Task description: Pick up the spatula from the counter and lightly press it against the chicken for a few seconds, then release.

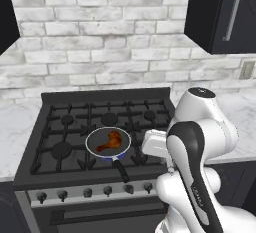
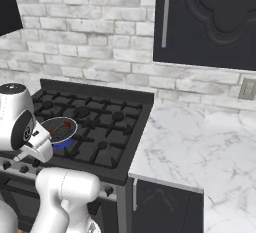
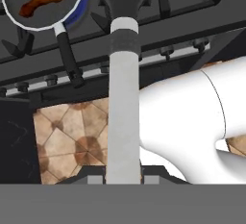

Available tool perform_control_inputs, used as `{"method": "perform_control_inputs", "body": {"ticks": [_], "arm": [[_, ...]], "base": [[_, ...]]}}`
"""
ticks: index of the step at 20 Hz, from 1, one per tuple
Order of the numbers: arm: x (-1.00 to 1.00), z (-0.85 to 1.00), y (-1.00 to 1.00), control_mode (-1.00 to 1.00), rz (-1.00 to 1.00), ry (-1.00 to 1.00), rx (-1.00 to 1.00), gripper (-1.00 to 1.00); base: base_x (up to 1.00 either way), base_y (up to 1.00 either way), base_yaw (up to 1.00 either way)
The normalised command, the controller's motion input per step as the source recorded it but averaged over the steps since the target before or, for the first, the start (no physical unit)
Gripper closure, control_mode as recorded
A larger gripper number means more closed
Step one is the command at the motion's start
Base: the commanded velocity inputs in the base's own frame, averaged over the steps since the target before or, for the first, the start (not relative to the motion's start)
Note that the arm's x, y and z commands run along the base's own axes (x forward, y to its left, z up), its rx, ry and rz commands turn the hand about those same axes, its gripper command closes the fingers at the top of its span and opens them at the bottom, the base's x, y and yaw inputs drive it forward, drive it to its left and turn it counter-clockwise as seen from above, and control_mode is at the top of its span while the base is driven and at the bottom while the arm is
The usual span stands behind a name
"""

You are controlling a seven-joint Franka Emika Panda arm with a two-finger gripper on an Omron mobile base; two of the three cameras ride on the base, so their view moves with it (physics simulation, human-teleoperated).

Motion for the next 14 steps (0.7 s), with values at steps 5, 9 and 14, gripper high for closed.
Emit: {"method": "perform_control_inputs", "body": {"ticks": [5, 9, 14], "arm": [[0.0, 0.0, 0.0, 1.0, 0.0, 0.0, 0.0, 1.0], [0.26, 0.0, 0.0, -1.0, 0.03, 0.0, -0.02, 1.0], [0.2, 0.0, 0.0, -1.0, 0.06, 0.0, -0.01, 1.0]], "base": [[0.52, 0.0, 0.02], [0.11, 0.0, 0.01], [0.0, 0.0, 0.0]]}}
